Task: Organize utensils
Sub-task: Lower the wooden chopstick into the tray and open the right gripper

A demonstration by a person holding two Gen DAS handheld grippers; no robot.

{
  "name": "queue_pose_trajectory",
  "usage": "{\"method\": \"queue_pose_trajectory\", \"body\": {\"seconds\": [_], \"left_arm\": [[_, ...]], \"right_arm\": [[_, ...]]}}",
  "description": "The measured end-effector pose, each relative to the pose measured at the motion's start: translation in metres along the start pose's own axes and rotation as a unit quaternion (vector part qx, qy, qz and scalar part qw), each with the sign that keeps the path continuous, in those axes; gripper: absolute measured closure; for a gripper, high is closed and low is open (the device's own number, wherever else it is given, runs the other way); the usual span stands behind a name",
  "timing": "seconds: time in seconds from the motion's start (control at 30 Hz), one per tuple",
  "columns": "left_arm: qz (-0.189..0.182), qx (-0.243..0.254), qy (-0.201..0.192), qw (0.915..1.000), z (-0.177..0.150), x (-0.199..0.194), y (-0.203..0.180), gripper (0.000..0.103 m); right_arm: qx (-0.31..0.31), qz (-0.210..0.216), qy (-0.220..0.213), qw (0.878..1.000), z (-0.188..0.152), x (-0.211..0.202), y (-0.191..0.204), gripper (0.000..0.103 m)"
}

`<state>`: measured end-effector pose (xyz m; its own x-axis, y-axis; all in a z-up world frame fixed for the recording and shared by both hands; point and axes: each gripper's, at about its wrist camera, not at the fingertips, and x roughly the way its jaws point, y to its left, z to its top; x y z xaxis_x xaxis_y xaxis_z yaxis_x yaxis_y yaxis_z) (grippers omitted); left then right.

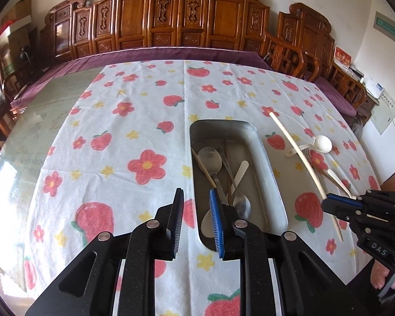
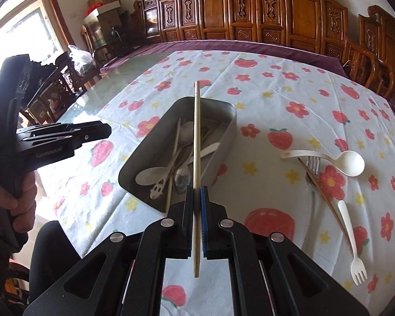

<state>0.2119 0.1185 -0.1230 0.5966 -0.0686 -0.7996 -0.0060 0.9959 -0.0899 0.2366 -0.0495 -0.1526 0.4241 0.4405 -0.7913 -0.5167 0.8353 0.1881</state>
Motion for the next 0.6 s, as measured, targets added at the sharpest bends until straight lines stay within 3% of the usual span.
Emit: {"method": "queue_pose_trajectory", "body": {"seconds": [0.6], "left_arm": [[0.004,-0.016,-0.014,0.9998,-0.006,-0.019,0.021,0.082]], "right_arm": [[0.058,0.047,0.021,0.997,0.039,0.054,0.014,0.097]]}}
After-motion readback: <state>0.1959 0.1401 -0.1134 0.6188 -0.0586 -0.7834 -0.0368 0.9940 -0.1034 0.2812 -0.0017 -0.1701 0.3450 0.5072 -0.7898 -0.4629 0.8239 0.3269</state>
